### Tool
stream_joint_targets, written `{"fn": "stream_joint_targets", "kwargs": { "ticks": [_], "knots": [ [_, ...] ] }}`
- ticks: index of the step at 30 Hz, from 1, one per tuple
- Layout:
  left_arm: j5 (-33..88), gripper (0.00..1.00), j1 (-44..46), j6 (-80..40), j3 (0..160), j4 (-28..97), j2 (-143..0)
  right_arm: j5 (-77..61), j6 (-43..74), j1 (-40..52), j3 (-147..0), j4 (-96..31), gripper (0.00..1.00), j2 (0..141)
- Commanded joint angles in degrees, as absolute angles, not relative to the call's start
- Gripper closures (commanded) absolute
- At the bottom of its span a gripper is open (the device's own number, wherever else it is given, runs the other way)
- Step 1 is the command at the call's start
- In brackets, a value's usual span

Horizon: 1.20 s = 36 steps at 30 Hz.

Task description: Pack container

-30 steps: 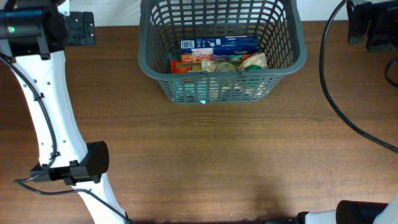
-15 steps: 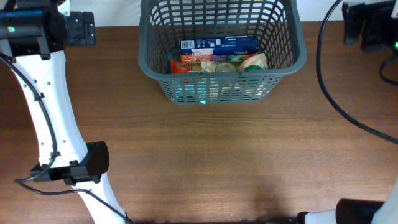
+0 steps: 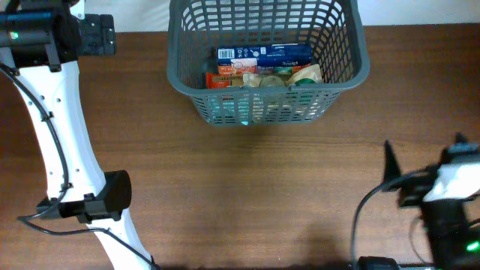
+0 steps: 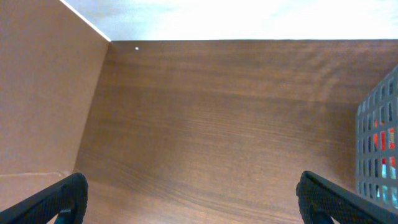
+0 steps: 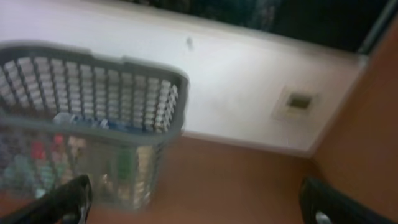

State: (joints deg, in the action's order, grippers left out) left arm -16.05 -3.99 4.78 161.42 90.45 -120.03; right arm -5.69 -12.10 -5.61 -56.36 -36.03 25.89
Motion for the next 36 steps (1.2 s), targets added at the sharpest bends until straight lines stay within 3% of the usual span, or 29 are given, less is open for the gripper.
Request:
{"fn": "stream_joint_targets", "kwargs": {
  "ticks": [1, 7, 11, 36],
  "knots": [
    [-15.86, 0.01, -4.14, 3.88, 161.23, 90.32, -119.13, -11.46, -11.46, -6.00, -35.05, -31.48, 0.01, 13.32],
    [-15.88, 0.01, -4.14, 3.88, 161.23, 90.32, -119.13, -13.47, -11.46, -5.98, -15.75, -30.09, 0.01, 0.40],
    [-15.86, 0.01, -4.14, 3.88, 161.23, 90.32, -119.13, -14.79, -11.49, -5.98, -10.81, -28.91, 0.01, 0.34],
    [-15.88, 0.01, -4.14, 3.88, 161.23, 90.32, -119.13, -14.79, -11.49, -5.98, -8.03, -28.62, 0.01, 0.25]
  ]
}}
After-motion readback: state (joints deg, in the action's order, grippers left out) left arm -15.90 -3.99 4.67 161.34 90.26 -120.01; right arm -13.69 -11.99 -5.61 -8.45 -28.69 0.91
